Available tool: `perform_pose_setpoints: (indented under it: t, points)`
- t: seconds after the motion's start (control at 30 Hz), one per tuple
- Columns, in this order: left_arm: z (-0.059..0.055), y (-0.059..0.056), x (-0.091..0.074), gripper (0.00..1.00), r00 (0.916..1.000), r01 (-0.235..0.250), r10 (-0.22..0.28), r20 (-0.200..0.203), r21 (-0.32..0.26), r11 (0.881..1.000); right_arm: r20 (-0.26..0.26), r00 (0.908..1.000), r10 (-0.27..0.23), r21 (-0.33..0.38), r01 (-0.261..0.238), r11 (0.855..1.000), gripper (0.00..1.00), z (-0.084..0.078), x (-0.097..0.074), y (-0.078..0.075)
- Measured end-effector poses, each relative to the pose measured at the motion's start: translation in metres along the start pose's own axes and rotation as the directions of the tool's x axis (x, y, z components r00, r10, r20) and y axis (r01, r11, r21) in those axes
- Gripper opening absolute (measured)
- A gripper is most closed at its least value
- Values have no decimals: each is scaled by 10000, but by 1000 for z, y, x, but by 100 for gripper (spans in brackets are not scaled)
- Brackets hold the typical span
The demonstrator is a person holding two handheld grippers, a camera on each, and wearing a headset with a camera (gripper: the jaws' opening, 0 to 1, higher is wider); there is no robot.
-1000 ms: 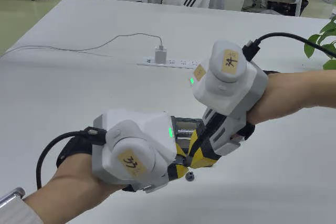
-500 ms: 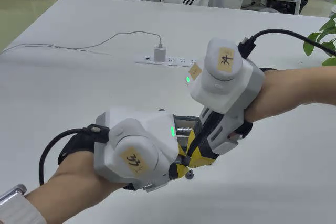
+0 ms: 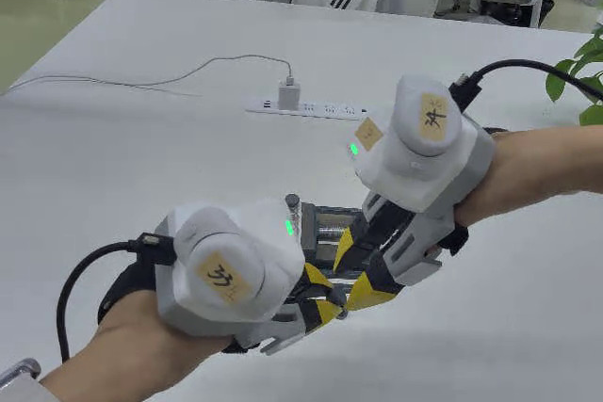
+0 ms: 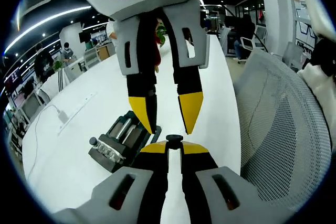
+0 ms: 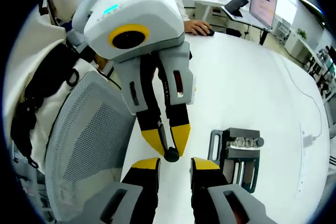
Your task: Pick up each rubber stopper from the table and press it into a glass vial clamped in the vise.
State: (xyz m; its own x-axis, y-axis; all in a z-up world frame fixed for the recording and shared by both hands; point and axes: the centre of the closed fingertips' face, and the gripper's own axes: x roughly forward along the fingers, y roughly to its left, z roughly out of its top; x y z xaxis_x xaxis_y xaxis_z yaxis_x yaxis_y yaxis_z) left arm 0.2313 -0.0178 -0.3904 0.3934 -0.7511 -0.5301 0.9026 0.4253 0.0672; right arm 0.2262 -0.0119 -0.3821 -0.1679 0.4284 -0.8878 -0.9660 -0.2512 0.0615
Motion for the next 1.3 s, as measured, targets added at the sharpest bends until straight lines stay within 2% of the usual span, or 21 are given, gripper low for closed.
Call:
perform_pose_setpoints:
  t: [0.13,0.23,0.33,0.47,0.67,1.3]
  points:
    - [2,1,-3,4,9993,46,-21,371,-682,9977,427,9988,-246,-83,250,9997,19,0,-3,0]
    - [4,2,-4,4,9984,104,-51,561,-940,9955,728,9965,-411,-131,422,9990,19,-1,-5,2]
    - [9,0,-5,4,9948,336,-189,1002,-1466,9886,1008,9935,-537,-215,561,9982,18,0,-5,3]
    - [7,-1,-4,4,9960,317,-204,870,-1307,9909,1343,9892,-594,-210,627,9978,15,3,-5,6]
    - [9,-3,-3,4,9963,398,-306,809,-1146,9926,1386,9886,-595,-254,636,9977,11,3,-3,7]
    - [13,-4,0,4,9956,560,-482,806,-972,9937,1176,9922,-416,-311,456,9985,9,2,-3,7]
